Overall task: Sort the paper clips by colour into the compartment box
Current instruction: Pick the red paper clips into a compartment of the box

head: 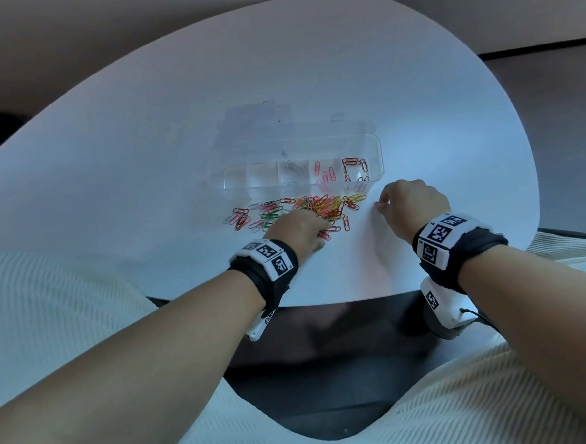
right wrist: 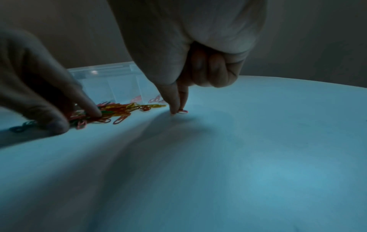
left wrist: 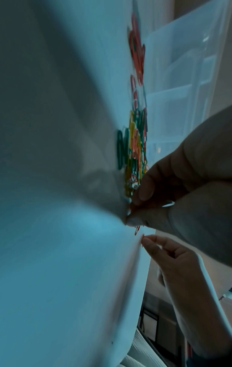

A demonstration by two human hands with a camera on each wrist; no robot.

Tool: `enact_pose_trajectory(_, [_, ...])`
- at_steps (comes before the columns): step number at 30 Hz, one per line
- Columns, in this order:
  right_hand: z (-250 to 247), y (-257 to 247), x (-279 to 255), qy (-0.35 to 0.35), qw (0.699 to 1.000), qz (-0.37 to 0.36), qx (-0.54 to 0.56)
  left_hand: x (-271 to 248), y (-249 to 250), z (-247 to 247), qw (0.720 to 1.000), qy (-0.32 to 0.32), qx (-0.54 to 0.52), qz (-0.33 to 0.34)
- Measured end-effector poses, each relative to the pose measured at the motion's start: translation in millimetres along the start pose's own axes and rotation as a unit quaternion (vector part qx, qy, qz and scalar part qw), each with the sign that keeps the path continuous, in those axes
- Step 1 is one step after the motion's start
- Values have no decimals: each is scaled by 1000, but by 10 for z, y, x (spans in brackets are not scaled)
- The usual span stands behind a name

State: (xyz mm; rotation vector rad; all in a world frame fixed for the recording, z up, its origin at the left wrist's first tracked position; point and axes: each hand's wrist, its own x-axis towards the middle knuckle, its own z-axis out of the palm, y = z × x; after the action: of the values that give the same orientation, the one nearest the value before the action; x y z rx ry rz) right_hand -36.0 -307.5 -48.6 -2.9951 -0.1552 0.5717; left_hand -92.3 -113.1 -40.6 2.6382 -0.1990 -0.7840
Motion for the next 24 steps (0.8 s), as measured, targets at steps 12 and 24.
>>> enact_pose_trajectory(12, [-108, -175, -103, -85, 987, 13, 136, 6, 0, 11, 999, 35, -7, -19])
enact_pose_trajectory(24, [9, -276, -121, -135, 969, -70, 197, 2, -74, 62, 989, 98, -106, -24])
